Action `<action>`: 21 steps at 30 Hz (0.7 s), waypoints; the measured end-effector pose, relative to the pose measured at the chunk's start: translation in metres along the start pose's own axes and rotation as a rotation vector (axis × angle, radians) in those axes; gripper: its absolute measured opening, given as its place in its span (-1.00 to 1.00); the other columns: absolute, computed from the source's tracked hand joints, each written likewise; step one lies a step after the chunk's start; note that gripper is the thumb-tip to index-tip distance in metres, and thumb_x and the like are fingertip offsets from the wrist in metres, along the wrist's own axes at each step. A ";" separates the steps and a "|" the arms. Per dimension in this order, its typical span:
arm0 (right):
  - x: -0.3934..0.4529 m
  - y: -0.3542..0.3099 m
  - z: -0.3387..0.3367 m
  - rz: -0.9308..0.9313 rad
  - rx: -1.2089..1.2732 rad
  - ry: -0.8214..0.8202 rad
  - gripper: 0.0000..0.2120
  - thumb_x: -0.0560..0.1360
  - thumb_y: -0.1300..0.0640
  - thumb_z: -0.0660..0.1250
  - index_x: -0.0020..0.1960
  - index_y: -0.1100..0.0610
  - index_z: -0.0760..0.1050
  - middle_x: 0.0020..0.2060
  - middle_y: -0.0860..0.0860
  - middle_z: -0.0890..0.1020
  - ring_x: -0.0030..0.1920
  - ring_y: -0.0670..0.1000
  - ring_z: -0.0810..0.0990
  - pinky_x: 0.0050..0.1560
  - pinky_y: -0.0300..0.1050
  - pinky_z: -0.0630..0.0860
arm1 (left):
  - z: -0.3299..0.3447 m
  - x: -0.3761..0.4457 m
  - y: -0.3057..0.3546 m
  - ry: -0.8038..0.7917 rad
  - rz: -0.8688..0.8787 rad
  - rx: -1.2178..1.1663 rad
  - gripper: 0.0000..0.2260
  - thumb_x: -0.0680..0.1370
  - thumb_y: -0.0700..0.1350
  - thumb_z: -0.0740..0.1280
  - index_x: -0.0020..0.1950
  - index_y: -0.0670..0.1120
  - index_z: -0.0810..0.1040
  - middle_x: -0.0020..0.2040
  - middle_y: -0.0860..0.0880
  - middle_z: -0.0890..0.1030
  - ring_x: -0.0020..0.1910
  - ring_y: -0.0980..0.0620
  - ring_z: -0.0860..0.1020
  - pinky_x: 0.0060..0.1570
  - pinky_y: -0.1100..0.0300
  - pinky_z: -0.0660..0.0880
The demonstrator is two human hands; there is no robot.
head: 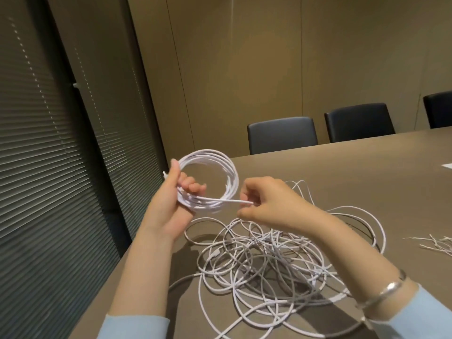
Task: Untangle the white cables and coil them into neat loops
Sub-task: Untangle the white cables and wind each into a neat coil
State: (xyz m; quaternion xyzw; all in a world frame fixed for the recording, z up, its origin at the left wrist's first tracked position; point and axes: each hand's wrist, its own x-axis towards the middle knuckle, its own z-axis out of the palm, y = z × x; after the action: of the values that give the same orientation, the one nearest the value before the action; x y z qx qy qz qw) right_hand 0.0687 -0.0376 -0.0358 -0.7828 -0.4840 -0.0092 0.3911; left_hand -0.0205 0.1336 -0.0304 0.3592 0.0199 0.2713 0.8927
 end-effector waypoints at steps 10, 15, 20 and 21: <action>-0.006 0.064 -0.041 0.281 0.166 -0.214 -0.60 0.37 -0.20 0.46 -0.27 0.16 0.63 -0.42 0.06 0.46 -0.38 -0.02 0.38 -0.18 -0.14 0.40 | -0.054 0.005 0.038 0.053 -0.009 -0.082 -0.59 0.64 0.07 0.17 -0.39 -0.04 0.30 -0.58 0.08 0.20 -0.67 0.11 0.17 -0.64 0.33 0.13; -0.014 0.081 -0.057 0.305 0.107 -0.095 -0.62 0.39 -0.19 0.42 -0.30 0.15 0.60 -0.44 -0.04 0.53 -0.32 -0.08 0.49 -0.11 -0.17 0.41 | -0.066 0.000 0.048 0.132 0.037 -0.082 -0.59 0.63 0.07 0.19 -0.39 -0.03 0.30 -0.57 0.10 0.20 -0.66 0.12 0.15 -0.63 0.33 0.12; -0.011 0.083 -0.056 0.269 0.095 -0.015 -0.71 0.51 -0.05 0.35 -0.07 0.19 0.62 -0.15 0.07 0.66 -0.03 0.10 0.61 -0.03 -0.15 0.50 | -0.061 0.000 0.044 0.161 0.067 0.082 -0.61 0.63 0.07 0.21 -0.36 -0.03 0.30 -0.56 0.10 0.18 -0.65 0.14 0.13 -0.64 0.35 0.06; -0.009 0.080 -0.054 0.251 0.092 0.026 -0.74 0.52 -0.03 0.35 -0.07 0.17 0.62 -0.15 0.09 0.66 -0.02 0.11 0.61 -0.05 -0.15 0.51 | -0.058 0.001 0.042 0.161 0.071 0.137 -0.61 0.63 0.07 0.21 -0.36 -0.03 0.30 -0.56 0.10 0.17 -0.65 0.14 0.12 -0.65 0.34 0.06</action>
State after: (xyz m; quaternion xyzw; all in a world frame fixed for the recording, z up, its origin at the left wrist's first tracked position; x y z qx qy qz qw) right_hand 0.1451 -0.0959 -0.0505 -0.8181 -0.3772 0.0519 0.4311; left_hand -0.0532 0.1956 -0.0457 0.3966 0.0974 0.3290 0.8515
